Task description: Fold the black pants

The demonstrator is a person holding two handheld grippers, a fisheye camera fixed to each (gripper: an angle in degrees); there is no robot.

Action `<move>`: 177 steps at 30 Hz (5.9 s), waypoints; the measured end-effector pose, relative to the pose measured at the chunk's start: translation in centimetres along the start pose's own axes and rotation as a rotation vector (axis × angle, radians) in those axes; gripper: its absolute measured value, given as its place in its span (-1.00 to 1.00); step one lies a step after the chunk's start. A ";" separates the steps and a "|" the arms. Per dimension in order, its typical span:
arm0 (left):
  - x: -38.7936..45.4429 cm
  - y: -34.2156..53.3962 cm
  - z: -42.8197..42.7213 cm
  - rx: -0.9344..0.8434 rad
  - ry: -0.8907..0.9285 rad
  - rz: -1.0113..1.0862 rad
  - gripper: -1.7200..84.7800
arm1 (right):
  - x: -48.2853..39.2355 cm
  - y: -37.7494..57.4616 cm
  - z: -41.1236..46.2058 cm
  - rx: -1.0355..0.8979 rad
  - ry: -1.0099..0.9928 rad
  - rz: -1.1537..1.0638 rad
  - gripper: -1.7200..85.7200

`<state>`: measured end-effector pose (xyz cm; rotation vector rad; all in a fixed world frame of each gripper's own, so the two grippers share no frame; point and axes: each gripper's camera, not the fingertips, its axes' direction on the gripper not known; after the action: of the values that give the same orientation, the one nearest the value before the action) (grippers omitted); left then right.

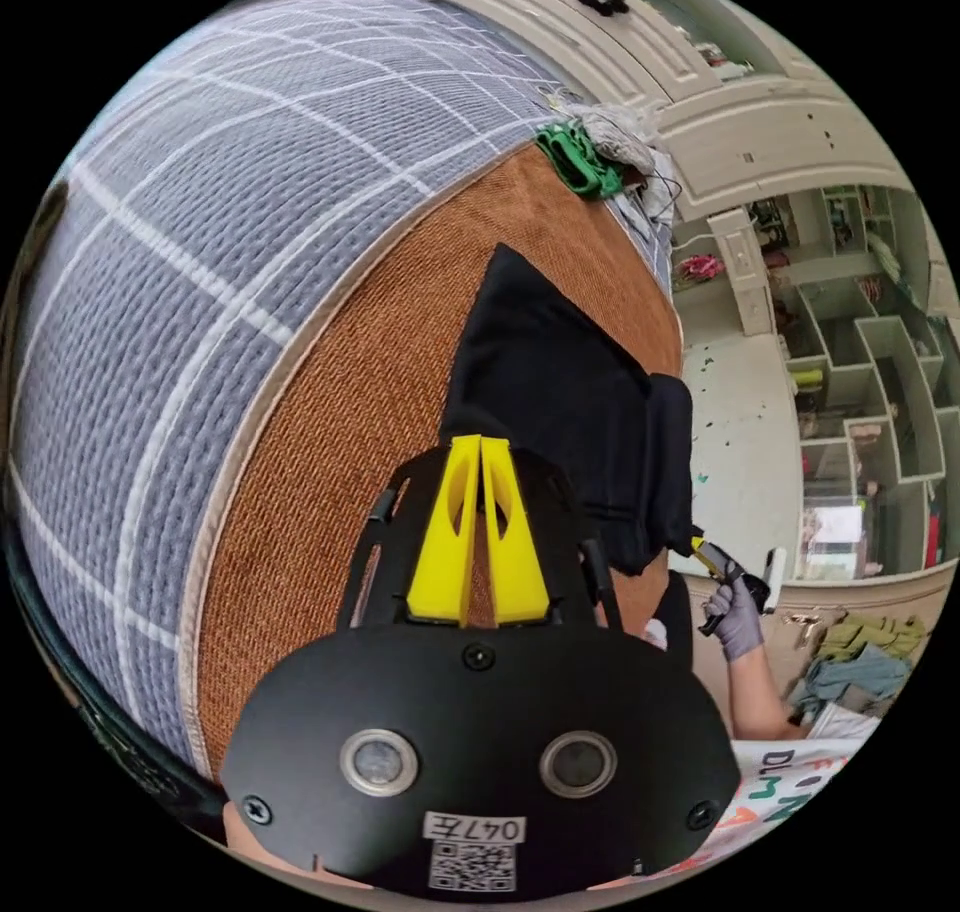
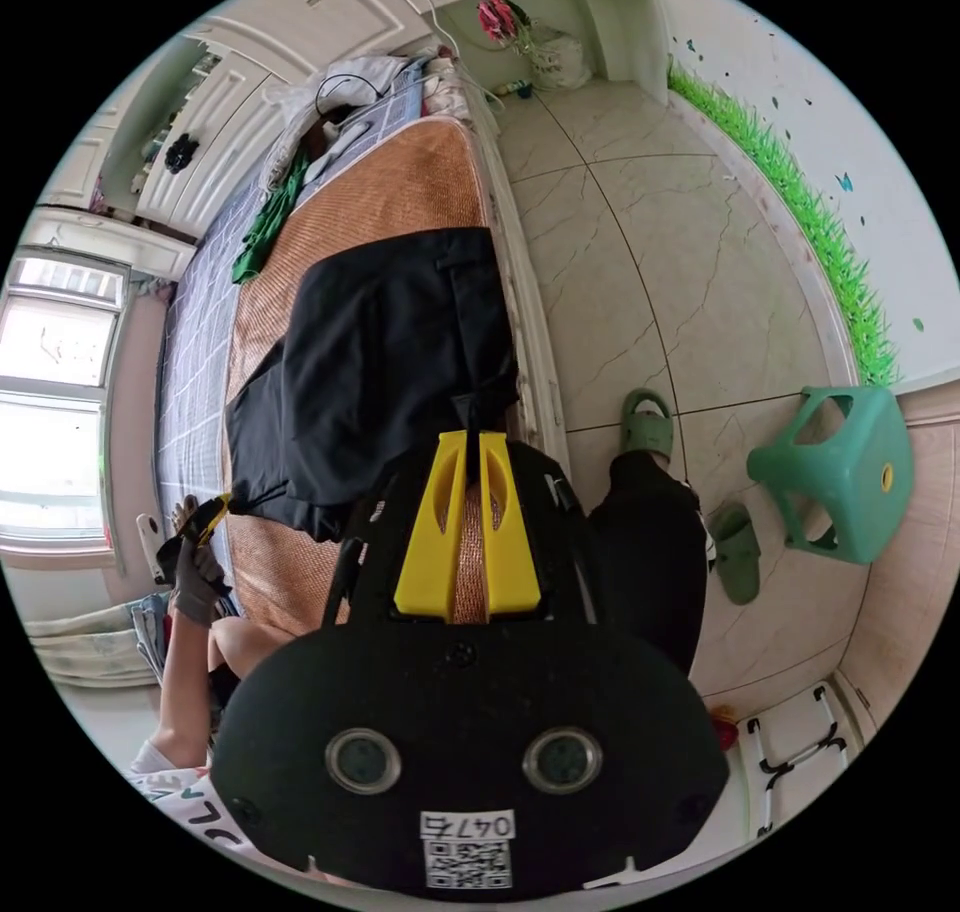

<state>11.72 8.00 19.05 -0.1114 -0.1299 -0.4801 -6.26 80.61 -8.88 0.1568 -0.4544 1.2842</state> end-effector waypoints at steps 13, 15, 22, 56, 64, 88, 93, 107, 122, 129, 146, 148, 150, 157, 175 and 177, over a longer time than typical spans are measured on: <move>-8.5 -1.1 -5.0 0.080 0.142 -0.132 -0.90 | 1.6 2.5 4.3 -0.065 0.090 -0.085 -0.97; -7.9 -1.8 -2.4 0.007 0.146 -0.092 -0.75 | 2.4 2.9 4.3 -0.061 0.076 -0.081 -0.97; -9.5 -3.8 2.0 -0.079 0.273 -0.185 -0.71 | 5.9 4.4 3.9 -0.021 0.009 -0.047 -0.97; -13.9 -11.3 -12.6 0.003 -0.232 -0.275 -0.91 | -2.9 8.3 19.8 -0.143 -0.042 -0.257 -0.97; -12.4 -11.0 -11.9 -0.169 -0.188 -0.193 -0.89 | -6.7 -0.6 20.6 -0.077 0.184 -0.390 -0.97; 3.2 -8.9 -18.1 0.072 -0.185 0.416 -0.71 | -12.5 2.6 32.0 -0.188 -0.381 -0.595 -0.81; 8.0 -7.0 -18.2 0.041 -0.084 0.607 -0.66 | -13.8 1.1 36.3 -0.243 -0.348 -0.440 -0.84; 16.8 -8.8 -17.6 0.062 -0.215 0.728 -0.67 | -17.8 -1.4 29.4 -0.293 -0.608 -0.532 -0.97; -12.0 -4.8 -41.1 0.411 -0.474 -0.254 -0.87 | -16.0 1.1 17.7 -0.111 -0.567 -0.580 -0.94; -20.4 3.0 -43.0 0.508 -0.209 -0.482 -0.58 | -15.4 3.1 14.0 -0.098 -0.527 -0.512 -0.93; -7.7 0.5 -37.0 0.337 -0.402 0.247 -0.98 | -32.3 5.8 -1.6 0.053 -0.151 -0.902 -0.96; -6.2 0.3 -36.3 0.319 -0.393 0.328 -0.98 | -33.1 6.0 -1.2 -0.016 -0.140 -0.886 -0.97; -4.6 -0.1 -35.4 0.286 -0.358 0.415 -0.98 | -34.0 6.1 0.2 -0.147 -0.099 -0.851 -0.98; -0.5 -1.2 -33.7 0.240 -0.340 0.571 -0.98 | -37.5 8.0 3.6 -0.386 0.062 -0.824 -0.99; 2.2 -9.6 -26.2 0.045 -0.150 0.655 -0.98 | -45.0 4.7 3.8 -0.528 0.142 -0.820 -0.97; 2.6 -10.4 -25.1 0.010 -0.174 0.652 -0.98 | -46.0 5.0 3.4 -0.516 0.169 -0.847 -0.97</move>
<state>11.61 -5.78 -4.55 -0.1766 -0.2546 0.1819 -21.45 40.01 -25.35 -0.1850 -0.4843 0.3239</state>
